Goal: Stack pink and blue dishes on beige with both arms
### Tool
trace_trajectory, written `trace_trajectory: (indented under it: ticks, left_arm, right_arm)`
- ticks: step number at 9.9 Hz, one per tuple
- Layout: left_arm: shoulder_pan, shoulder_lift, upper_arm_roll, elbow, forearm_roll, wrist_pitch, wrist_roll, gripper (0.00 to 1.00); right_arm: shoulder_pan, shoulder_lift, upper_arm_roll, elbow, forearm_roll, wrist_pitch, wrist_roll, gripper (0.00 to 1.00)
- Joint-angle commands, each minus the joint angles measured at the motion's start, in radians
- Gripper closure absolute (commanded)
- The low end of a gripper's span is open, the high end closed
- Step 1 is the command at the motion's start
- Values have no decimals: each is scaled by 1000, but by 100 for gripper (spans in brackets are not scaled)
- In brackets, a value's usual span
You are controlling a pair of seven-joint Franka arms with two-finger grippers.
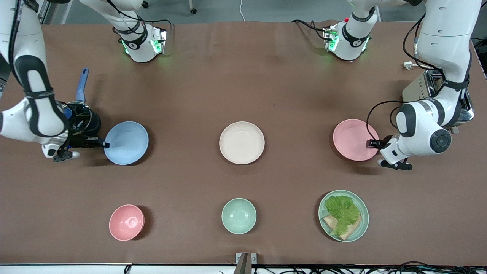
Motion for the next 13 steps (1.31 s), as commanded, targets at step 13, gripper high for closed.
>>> trace_trajectory:
  ticks: [13]
  left_arm:
    - [-42, 81, -510, 269, -51, -40, -782, 97]
  right_arm:
    - [122, -257, 133, 253, -198, -318, 713, 100]
